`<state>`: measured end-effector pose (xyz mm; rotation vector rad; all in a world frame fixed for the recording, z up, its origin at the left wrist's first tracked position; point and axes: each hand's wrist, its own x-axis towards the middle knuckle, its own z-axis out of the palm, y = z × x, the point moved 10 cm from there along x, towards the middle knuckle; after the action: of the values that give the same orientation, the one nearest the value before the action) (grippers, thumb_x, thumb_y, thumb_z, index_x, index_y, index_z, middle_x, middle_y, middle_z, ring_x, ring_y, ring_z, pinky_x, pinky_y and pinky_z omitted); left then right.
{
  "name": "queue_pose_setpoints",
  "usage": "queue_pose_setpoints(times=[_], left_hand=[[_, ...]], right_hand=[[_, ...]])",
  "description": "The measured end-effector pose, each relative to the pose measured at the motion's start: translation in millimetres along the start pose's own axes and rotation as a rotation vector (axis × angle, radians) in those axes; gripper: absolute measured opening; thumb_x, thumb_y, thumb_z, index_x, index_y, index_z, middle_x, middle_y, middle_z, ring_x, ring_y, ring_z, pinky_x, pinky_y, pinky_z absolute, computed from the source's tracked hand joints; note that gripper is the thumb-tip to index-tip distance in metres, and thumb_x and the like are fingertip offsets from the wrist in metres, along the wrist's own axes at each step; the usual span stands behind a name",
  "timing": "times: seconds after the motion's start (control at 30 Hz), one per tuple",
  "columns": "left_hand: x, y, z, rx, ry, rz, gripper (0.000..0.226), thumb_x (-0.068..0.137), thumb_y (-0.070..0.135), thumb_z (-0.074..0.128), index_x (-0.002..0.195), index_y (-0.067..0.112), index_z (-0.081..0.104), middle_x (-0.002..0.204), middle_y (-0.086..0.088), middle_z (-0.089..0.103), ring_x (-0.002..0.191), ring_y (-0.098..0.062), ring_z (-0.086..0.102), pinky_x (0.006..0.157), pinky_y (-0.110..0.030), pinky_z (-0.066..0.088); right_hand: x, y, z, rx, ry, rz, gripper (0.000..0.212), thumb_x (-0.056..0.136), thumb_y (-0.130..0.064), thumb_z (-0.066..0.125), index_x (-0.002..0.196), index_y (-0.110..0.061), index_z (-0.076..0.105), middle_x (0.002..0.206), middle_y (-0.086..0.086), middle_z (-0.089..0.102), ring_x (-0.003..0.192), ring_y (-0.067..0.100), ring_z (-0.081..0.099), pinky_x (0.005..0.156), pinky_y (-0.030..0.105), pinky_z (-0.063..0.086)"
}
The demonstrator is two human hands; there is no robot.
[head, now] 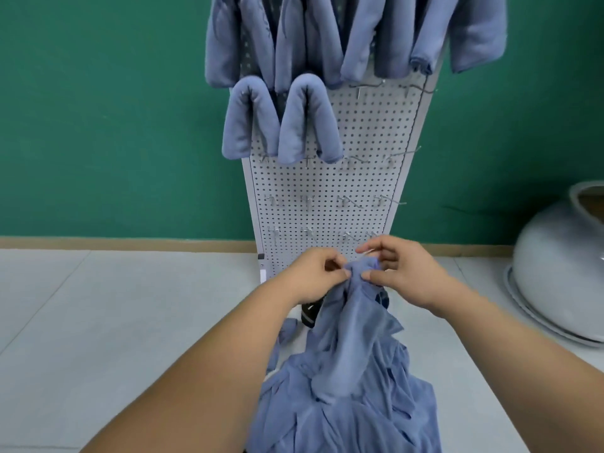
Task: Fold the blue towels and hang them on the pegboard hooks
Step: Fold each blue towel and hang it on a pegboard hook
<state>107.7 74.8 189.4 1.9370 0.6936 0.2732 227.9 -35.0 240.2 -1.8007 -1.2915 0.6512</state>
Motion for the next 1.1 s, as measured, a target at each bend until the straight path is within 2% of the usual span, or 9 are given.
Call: queue_pose_setpoints(times=[0.07,0.13,0.27,0.37,0.5,0.63,0.77,0.9,1.1], left_hand=[[-6.7,20.9,-14.5,-0.089,0.060,0.020,0.010,0.103,0.018,0.063,0.093,0.020,0.063,0.069,-0.005,0.056,0.058,-0.017,0.042,0.060,-0.031,0.036],[-15.6,33.9,-23.0,-0.176,0.100,0.048,0.011,0.102,0.019,0.062,0.092,0.018,0.061,0.065,-0.006,0.050,0.062,-0.018,0.039,0.066,-0.033,0.033],[-33.7,34.5,-20.5,-0.291,0.098,0.055,0.009,0.097,0.017,0.071,0.092,0.013,0.064,0.074,-0.018,0.066,0.075,-0.023,0.050,0.076,-0.041,0.040],[-41.4,32.7,-16.2,-0.260,0.075,0.050,0.014,0.094,0.009,0.076,0.099,0.006,0.063,0.092,-0.025,0.075,0.078,-0.021,0.064,0.080,-0.040,0.051],[-47.3,38.9,-11.3,-0.245,0.021,0.062,0.028,0.089,0.009,0.082,0.114,0.016,0.072,0.090,-0.007,0.075,0.084,-0.013,0.067,0.090,-0.034,0.056],[-50.1,50.7,-19.2,-0.189,0.106,0.110,0.002,0.091,0.017,0.081,0.092,0.019,0.080,0.095,-0.011,0.078,0.079,-0.012,0.065,0.083,-0.038,0.059],[-48.3,54.8,-32.5,-0.232,0.256,0.129,0.004,0.091,0.014,0.081,0.092,0.018,0.078,0.090,-0.001,0.078,0.075,-0.009,0.065,0.077,-0.028,0.057],[-42.2,59.2,-27.4,-0.254,0.258,0.157,0.010,0.087,0.016,0.086,0.089,0.018,0.077,0.088,0.000,0.077,0.075,-0.011,0.066,0.080,-0.030,0.057],[-31.7,57.6,-19.4,-0.225,0.196,0.162,0.019,0.084,0.009,0.087,0.086,0.023,0.074,0.097,-0.005,0.076,0.072,-0.018,0.063,0.081,-0.037,0.058]], right_hand=[[-5.7,-11.6,-13.8,0.035,0.084,-0.025,0.032,0.087,-0.011,0.084,0.111,-0.029,0.074,0.105,-0.002,0.075,0.089,0.016,0.070,0.087,0.029,0.060],[-13.4,-16.1,-19.3,0.028,0.125,-0.025,0.023,0.089,-0.020,0.084,0.108,-0.027,0.074,0.100,-0.006,0.076,0.089,0.018,0.072,0.087,0.031,0.059],[-23.9,-15.1,-11.1,0.026,0.078,0.021,0.013,0.091,-0.026,0.082,0.091,-0.020,0.071,0.076,0.001,0.072,0.068,0.015,0.060,0.076,0.040,0.054],[-27.9,-15.9,-14.9,0.064,0.142,0.032,0.005,0.093,-0.019,0.079,0.096,-0.022,0.076,0.088,0.004,0.077,0.076,0.020,0.067,0.088,0.052,0.058],[-34.6,-22.2,-14.5,0.021,0.138,0.014,0.013,0.092,-0.020,0.081,0.102,-0.026,0.076,0.085,0.002,0.076,0.075,0.016,0.066,0.087,0.049,0.059],[-37.9,-25.2,-20.2,-0.076,0.143,0.030,0.013,0.094,-0.027,0.077,0.105,-0.030,0.070,0.076,-0.003,0.073,0.067,0.008,0.061,0.075,0.037,0.054],[-39.4,-18.6,-20.9,-0.032,0.096,0.115,0.013,0.095,-0.028,0.077,0.102,-0.023,0.067,0.070,-0.008,0.070,0.059,0.008,0.056,0.066,0.030,0.048],[-40.8,-21.1,-7.4,0.126,-0.024,0.145,0.020,0.096,-0.034,0.076,0.101,-0.015,0.071,0.088,0.006,0.077,0.065,0.014,0.060,0.076,0.036,0.058],[-26.2,-14.4,-11.9,0.121,0.088,0.071,0.016,0.094,-0.034,0.079,0.100,-0.020,0.071,0.096,0.000,0.077,0.087,0.018,0.070,0.093,0.046,0.059]])
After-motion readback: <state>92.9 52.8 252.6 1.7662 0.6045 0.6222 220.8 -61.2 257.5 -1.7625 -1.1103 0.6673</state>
